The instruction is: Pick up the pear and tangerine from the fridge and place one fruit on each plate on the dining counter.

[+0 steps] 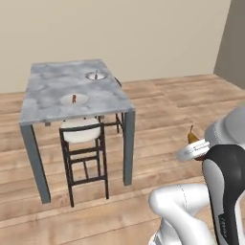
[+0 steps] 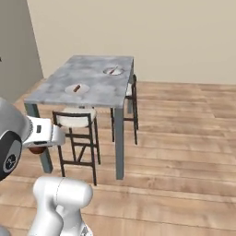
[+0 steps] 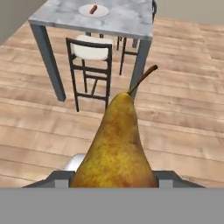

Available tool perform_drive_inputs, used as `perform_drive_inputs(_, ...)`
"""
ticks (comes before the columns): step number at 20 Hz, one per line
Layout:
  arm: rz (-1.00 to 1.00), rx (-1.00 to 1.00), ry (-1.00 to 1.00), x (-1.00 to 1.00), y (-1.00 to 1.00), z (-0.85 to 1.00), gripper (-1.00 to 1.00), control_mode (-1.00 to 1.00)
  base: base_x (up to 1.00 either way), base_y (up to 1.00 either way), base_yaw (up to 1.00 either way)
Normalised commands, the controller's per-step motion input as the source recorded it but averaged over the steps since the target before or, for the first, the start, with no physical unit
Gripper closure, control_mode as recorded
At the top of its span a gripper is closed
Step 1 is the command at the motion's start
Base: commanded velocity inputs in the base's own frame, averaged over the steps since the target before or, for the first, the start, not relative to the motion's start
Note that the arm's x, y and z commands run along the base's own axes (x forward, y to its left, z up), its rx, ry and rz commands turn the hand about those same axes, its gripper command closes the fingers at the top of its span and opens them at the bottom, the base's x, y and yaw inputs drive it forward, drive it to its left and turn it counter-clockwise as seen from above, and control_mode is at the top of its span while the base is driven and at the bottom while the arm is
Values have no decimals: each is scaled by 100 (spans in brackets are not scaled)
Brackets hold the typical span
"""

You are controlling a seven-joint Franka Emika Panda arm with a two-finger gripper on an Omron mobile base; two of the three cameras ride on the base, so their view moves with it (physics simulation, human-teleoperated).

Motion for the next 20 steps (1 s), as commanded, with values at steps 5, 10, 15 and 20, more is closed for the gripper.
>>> perform_drive_inputs(5,0,0,0,0,0,0,100,100,75,-77,34)
perform_drive_inputs(10,0,0,0,0,0,0,100,100,68,-79,34)
perform_drive_inputs(15,0,0,0,0,0,0,100,100,67,-78,35)
perform_drive_inputs(20,0,0,0,0,0,0,100,100,65,-82,33)
